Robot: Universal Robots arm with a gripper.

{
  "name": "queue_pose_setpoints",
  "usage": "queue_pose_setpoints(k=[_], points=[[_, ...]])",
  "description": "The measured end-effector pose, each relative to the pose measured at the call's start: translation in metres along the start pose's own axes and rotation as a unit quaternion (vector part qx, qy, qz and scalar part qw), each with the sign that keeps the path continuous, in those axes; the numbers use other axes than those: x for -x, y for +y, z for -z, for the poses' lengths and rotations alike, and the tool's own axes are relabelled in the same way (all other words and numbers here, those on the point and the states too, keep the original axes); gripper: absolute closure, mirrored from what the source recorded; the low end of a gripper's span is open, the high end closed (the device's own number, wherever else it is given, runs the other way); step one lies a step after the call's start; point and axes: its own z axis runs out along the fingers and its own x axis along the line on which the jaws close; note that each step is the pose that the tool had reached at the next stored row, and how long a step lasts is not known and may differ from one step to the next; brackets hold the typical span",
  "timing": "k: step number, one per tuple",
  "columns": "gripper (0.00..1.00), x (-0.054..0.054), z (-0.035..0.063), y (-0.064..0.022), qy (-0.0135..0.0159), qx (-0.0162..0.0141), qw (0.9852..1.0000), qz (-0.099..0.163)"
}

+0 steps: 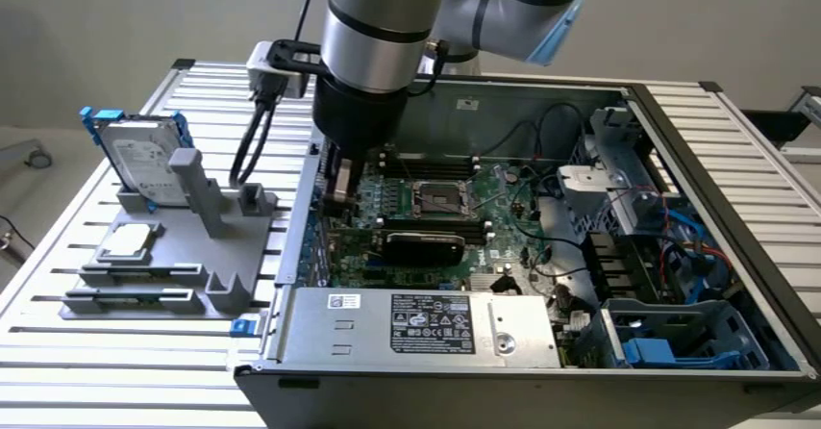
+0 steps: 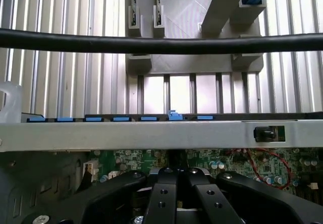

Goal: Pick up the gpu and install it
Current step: 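Press down on the gpu until it lock into place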

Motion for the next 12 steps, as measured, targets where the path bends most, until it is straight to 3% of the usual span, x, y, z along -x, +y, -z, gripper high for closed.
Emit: queue_pose_setpoints(k=[12], points=[[0.89,-0.0001,-0.0003,0.0,-0.0017,0.0015,0.9999,-0.011]])
